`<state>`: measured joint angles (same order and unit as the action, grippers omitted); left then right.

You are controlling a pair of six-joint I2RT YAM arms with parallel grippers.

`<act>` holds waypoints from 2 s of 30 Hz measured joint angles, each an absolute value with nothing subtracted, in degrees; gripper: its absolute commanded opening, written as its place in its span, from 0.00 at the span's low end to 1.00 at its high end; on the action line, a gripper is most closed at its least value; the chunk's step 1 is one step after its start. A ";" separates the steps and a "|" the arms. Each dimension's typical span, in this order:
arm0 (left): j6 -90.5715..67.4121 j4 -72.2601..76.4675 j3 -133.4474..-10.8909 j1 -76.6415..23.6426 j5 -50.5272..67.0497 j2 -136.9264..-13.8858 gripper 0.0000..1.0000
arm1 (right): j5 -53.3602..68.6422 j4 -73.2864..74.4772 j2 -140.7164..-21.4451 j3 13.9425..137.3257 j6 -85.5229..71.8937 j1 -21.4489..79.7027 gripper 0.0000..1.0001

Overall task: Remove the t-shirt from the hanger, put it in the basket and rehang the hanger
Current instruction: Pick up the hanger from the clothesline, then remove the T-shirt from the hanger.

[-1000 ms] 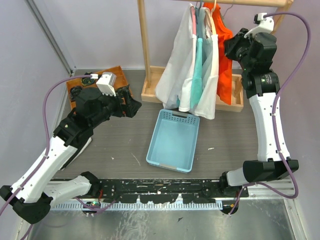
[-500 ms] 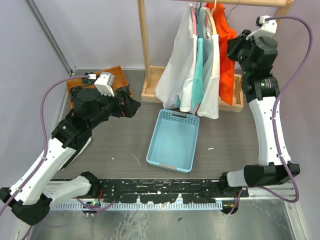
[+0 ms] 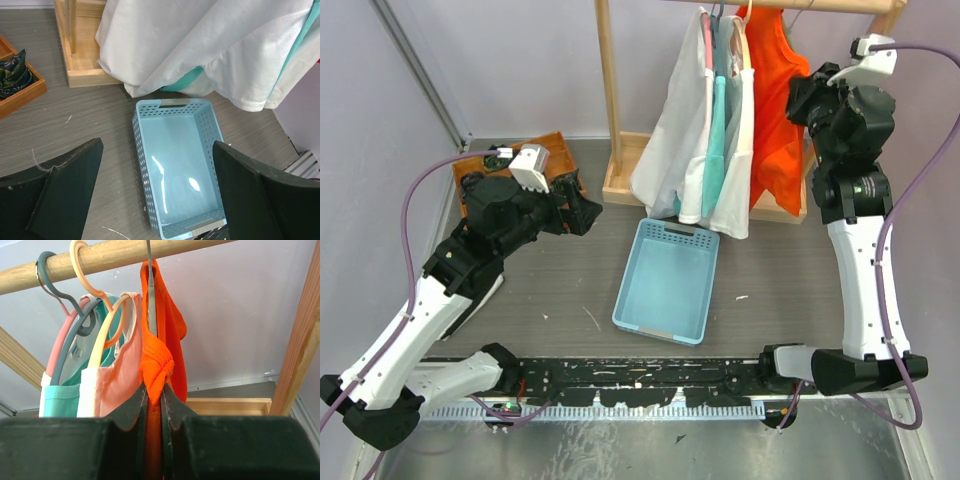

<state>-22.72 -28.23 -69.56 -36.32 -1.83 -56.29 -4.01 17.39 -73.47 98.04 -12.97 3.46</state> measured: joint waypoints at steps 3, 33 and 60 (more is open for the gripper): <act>-22.72 -28.25 -69.56 -36.34 -1.76 -56.29 0.98 | -4.21 17.72 -71.68 96.62 -12.69 3.46 0.01; -22.98 -27.11 -69.56 -36.49 4.25 -52.84 0.98 | -13.15 30.09 -38.30 85.89 -13.89 3.46 0.01; -24.73 -23.44 -69.36 -36.97 8.32 -53.91 0.98 | -4.54 30.39 -34.59 78.83 -13.89 3.46 0.01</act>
